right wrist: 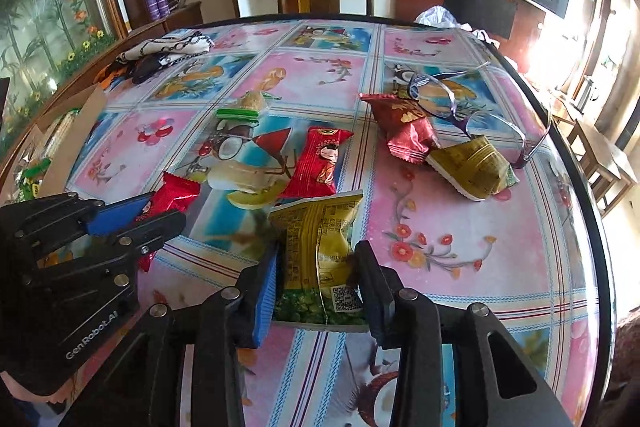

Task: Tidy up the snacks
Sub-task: 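Grasp a red wrapped candy with the left tool, then hold the red candy with left tool while right tool holds the peas bag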

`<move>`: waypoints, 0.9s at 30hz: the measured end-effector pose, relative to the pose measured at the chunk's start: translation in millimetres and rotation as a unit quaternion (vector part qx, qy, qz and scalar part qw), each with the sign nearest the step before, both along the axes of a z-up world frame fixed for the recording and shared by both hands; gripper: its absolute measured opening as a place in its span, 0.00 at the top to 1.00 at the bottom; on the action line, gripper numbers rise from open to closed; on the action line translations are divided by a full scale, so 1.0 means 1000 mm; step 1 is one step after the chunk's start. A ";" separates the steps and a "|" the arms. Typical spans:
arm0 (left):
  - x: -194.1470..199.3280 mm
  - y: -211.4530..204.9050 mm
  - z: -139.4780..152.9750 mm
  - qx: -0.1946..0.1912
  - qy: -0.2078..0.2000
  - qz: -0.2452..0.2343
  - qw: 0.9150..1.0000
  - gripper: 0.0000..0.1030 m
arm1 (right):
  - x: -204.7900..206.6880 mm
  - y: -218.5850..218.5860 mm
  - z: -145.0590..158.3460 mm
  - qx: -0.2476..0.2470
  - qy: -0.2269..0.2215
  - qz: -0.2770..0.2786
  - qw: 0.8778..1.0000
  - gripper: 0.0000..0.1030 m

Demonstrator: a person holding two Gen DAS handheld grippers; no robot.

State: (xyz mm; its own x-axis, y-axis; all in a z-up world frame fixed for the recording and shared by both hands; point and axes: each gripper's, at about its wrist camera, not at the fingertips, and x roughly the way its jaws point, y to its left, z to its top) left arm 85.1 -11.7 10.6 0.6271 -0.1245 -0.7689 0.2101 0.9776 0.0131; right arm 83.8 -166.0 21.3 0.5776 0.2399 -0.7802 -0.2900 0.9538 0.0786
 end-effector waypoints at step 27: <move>-0.010 0.025 0.039 -0.012 -0.101 0.064 0.993 0.83 | -0.015 -0.002 0.029 0.098 -0.045 0.018 0.994 0.65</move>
